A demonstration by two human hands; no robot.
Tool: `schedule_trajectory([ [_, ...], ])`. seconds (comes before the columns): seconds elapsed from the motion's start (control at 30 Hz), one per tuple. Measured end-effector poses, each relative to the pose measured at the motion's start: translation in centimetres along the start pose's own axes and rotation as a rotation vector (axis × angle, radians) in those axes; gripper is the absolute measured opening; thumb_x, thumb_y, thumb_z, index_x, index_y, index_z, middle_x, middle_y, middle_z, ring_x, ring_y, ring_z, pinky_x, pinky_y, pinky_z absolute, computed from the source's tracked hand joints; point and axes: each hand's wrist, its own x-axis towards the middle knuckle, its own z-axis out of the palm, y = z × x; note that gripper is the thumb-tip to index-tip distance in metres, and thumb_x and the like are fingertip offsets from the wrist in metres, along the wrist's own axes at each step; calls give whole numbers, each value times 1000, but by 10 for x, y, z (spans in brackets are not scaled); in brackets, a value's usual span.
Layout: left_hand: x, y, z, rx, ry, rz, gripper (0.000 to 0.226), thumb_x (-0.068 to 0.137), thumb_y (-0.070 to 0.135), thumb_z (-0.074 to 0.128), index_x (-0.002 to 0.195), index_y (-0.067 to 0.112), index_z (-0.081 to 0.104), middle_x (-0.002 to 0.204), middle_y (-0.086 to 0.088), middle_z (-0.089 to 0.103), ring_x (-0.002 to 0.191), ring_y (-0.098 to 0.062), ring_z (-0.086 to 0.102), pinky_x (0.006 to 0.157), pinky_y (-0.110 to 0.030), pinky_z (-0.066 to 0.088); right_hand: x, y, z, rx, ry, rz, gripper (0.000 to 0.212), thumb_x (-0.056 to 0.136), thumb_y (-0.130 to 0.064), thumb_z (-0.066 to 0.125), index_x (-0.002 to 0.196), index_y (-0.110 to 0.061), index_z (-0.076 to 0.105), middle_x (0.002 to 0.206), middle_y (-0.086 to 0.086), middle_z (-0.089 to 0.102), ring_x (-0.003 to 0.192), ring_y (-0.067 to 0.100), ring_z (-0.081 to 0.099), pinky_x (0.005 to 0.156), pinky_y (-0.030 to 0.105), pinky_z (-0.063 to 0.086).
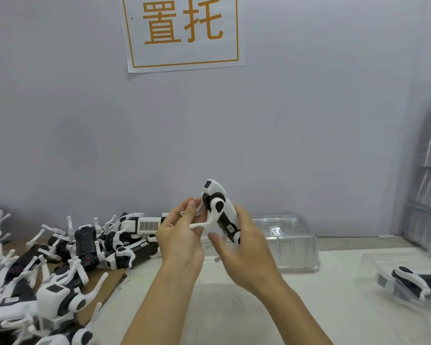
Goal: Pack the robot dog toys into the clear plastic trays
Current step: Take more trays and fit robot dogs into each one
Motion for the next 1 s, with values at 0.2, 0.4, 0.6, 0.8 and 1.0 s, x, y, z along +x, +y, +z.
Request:
schedule_trajectory([
  [0.2, 11, 10, -17, 573, -220, 24, 15, 98, 17, 57, 99, 12, 71, 93, -3, 77, 86, -15, 72, 77, -31, 58, 8, 16, -22, -177, 146, 19, 20, 94, -33, 64, 86, -40, 47, 75, -14, 56, 70, 2, 53, 55, 17, 34],
  [0.4, 31, -4, -75, 1251, -420, -154, 32, 92, -2, 48, 100, 23, 68, 107, 5, 70, 90, -4, 59, 71, -20, 41, 14, 25, -49, -5, 86, 242, 16, 93, -26, 67, 99, -36, 56, 84, -10, 69, 73, 6, 64, 58, 13, 47],
  [0.6, 33, -31, -92, 1032, -289, -256, 25, 88, -7, 57, 98, 10, 73, 97, -3, 77, 97, -17, 67, 76, -25, 45, 9, 21, -41, -61, -86, 227, 21, 88, -14, 71, 103, -29, 67, 101, -8, 67, 95, 9, 62, 87, 32, 51],
  [0.8, 33, -36, -95, 964, -283, -240, 21, 89, 0, 57, 91, 7, 77, 96, -19, 74, 93, -30, 66, 87, -43, 47, 1, 24, -31, -218, -334, 253, 28, 86, -12, 70, 106, -31, 72, 97, -14, 69, 92, 6, 62, 86, 28, 51],
  [1.0, 36, -40, -97, 884, -272, -225, 30, 97, 1, 50, 87, 8, 77, 92, -16, 75, 87, -28, 65, 82, -40, 50, -1, 31, -30, -417, -471, 307, 28, 87, -25, 68, 111, -39, 67, 109, -16, 60, 110, 12, 49, 97, 32, 36],
])
